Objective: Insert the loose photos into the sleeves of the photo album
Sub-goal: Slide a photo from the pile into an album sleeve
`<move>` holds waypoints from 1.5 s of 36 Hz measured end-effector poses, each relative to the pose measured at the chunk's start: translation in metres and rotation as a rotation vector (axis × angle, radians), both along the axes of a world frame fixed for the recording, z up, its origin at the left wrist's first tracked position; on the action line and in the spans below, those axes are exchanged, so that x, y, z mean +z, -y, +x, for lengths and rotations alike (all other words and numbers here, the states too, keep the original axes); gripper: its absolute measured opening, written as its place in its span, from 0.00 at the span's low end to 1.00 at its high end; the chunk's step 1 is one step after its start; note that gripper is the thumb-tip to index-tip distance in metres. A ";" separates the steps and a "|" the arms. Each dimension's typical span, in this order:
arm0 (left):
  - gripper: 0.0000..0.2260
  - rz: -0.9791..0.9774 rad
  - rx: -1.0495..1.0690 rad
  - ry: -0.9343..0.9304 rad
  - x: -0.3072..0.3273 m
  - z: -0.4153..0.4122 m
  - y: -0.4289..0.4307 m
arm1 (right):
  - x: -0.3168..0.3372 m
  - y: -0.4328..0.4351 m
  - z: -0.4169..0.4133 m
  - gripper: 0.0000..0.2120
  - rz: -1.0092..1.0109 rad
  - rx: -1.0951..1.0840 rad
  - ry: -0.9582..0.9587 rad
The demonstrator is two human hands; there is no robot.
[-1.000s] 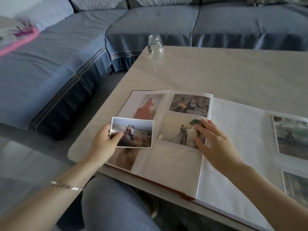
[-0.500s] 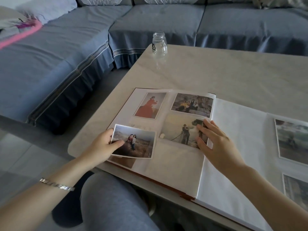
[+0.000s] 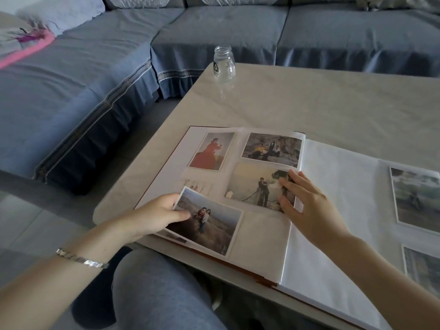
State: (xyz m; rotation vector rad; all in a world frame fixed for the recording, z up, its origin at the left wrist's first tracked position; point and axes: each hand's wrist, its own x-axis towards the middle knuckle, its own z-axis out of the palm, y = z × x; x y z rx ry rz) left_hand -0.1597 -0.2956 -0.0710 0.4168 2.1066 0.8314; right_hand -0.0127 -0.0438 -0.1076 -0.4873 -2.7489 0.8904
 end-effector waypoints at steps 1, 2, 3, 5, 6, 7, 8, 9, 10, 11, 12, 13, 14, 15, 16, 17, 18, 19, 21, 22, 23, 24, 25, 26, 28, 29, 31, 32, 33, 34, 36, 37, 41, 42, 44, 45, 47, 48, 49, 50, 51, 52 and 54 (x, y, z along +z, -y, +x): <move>0.11 -0.007 -0.019 0.005 0.000 0.004 -0.005 | 0.000 0.000 0.000 0.20 0.002 0.001 0.000; 0.14 -0.020 -0.051 0.001 -0.002 0.007 -0.009 | 0.001 0.000 0.000 0.20 0.005 0.001 0.005; 0.19 -0.042 -0.085 -0.008 -0.005 0.011 -0.013 | 0.001 0.000 0.000 0.21 0.006 -0.001 0.012; 0.25 -0.089 -0.117 -0.073 -0.008 0.018 -0.020 | 0.001 0.000 0.001 0.21 0.004 -0.006 0.032; 0.25 -0.102 -0.114 -0.094 -0.009 0.021 -0.021 | 0.002 -0.001 0.001 0.22 0.003 -0.006 0.040; 0.26 -0.108 -0.093 -0.095 -0.010 0.022 -0.023 | 0.002 -0.001 0.001 0.22 0.001 -0.006 0.043; 0.27 -0.110 -0.064 -0.086 -0.010 0.022 -0.023 | 0.002 -0.001 0.001 0.22 -0.001 -0.007 0.044; 0.29 -0.107 -0.033 -0.081 -0.011 0.022 -0.022 | 0.002 -0.001 0.001 0.22 -0.002 -0.007 0.044; 0.30 -0.098 -0.009 -0.093 -0.010 0.022 -0.022 | 0.002 -0.001 0.001 0.21 -0.001 -0.006 0.040; 0.29 -0.090 0.014 -0.123 -0.009 0.022 -0.021 | 0.002 -0.002 0.001 0.21 0.002 -0.004 0.032; 0.29 -0.075 0.045 -0.155 -0.007 0.022 -0.022 | 0.002 -0.002 0.001 0.21 0.006 -0.001 0.024; 0.30 -0.062 0.083 -0.173 -0.007 0.022 -0.022 | 0.002 -0.002 0.001 0.21 0.007 0.002 0.020; 0.31 -0.045 0.113 -0.186 -0.007 0.022 -0.023 | 0.002 -0.002 0.001 0.21 0.007 0.004 0.022; 0.32 -0.047 0.129 -0.189 -0.008 0.023 -0.024 | 0.001 -0.002 0.001 0.21 0.006 0.004 0.027; 0.33 -0.054 0.131 -0.196 -0.007 0.025 -0.025 | 0.001 -0.002 0.001 0.21 0.003 0.003 0.029; 0.34 -0.073 0.118 -0.206 -0.008 0.027 -0.026 | 0.000 -0.002 0.001 0.21 0.001 0.002 0.027; 0.34 -0.087 0.101 -0.229 -0.008 0.029 -0.027 | 0.000 -0.002 0.001 0.21 0.000 0.000 0.022; 0.35 -0.103 0.083 -0.248 -0.009 0.030 -0.028 | 0.000 -0.002 0.001 0.21 -0.001 0.000 0.018; 0.34 -0.105 0.062 -0.265 -0.009 0.034 -0.029 | 0.001 -0.001 0.001 0.21 0.004 0.002 0.020; 0.33 -0.107 0.056 -0.262 -0.009 0.035 -0.030 | 0.001 -0.001 0.001 0.21 0.006 0.003 0.018; 0.33 -0.119 0.052 -0.251 -0.009 0.037 -0.030 | 0.001 -0.001 0.001 0.21 0.004 0.002 0.011; 0.33 -0.125 0.046 -0.247 -0.009 0.038 -0.030 | 0.002 -0.001 0.001 0.21 -0.001 0.001 0.006; 0.33 -0.140 0.045 -0.245 -0.010 0.038 -0.029 | 0.002 -0.001 0.001 0.21 -0.007 -0.001 0.006; 0.32 -0.141 0.042 -0.255 -0.010 0.038 -0.029 | 0.002 -0.001 0.002 0.21 -0.009 -0.001 0.010; 0.26 -0.132 0.041 -0.287 -0.010 0.038 -0.030 | 0.002 -0.001 0.002 0.21 -0.009 0.003 0.020; 0.22 -0.121 0.045 -0.308 -0.009 0.038 -0.031 | 0.002 -0.002 0.003 0.21 -0.009 0.006 0.020; 0.15 -0.104 0.057 -0.351 -0.007 0.038 -0.034 | 0.003 -0.002 0.003 0.21 -0.009 0.010 0.018; 0.14 -0.096 0.065 -0.361 -0.006 0.038 -0.035 | 0.003 -0.002 0.003 0.21 -0.007 0.011 0.017; 0.14 -0.090 0.080 -0.357 -0.004 0.038 -0.037 | 0.003 -0.002 0.003 0.21 -0.004 0.012 0.015; 0.15 -0.080 0.100 -0.348 -0.002 0.038 -0.037 | 0.002 -0.002 0.003 0.21 -0.004 0.012 0.011; 0.16 -0.065 0.147 -0.300 0.001 0.036 -0.037 | 0.002 -0.003 0.003 0.21 -0.008 0.012 0.005; 0.16 -0.059 0.167 -0.271 0.002 0.034 -0.037 | 0.002 -0.003 0.003 0.21 -0.007 0.013 0.005; 0.15 -0.013 0.222 -0.174 0.007 0.031 -0.035 | 0.001 -0.004 0.002 0.21 -0.010 0.014 0.005; 0.14 0.003 0.227 -0.156 0.008 0.031 -0.035 | 0.000 -0.004 0.002 0.21 -0.014 0.012 0.006; 0.11 0.006 0.216 -0.141 0.011 0.031 -0.035 | 0.000 -0.004 0.002 0.21 -0.016 0.011 0.010; 0.10 0.002 0.203 -0.134 0.012 0.030 -0.035 | 0.000 -0.004 0.002 0.21 -0.018 0.012 0.013; 0.08 -0.011 0.154 -0.103 0.014 0.028 -0.035 | 0.000 -0.005 0.002 0.21 -0.024 0.016 0.017; 0.07 -0.019 0.129 -0.082 0.015 0.027 -0.035 | 0.000 -0.005 0.002 0.21 -0.025 0.018 0.019; 0.06 -0.024 0.115 -0.066 0.017 0.027 -0.034 | 0.000 -0.005 0.002 0.21 -0.026 0.019 0.022; 0.06 -0.023 0.113 -0.061 0.017 0.026 -0.034 | 0.000 -0.005 0.002 0.21 -0.027 0.018 0.024; 0.06 -0.018 0.122 -0.064 0.018 0.026 -0.034 | 0.000 -0.006 0.003 0.21 -0.028 0.016 0.025; 0.06 -0.010 0.136 -0.068 0.017 0.027 -0.035 | 0.000 -0.006 0.003 0.21 -0.029 0.014 0.025; 0.09 0.014 0.179 -0.063 0.017 0.029 -0.036 | 0.000 -0.006 0.002 0.21 -0.029 0.016 0.027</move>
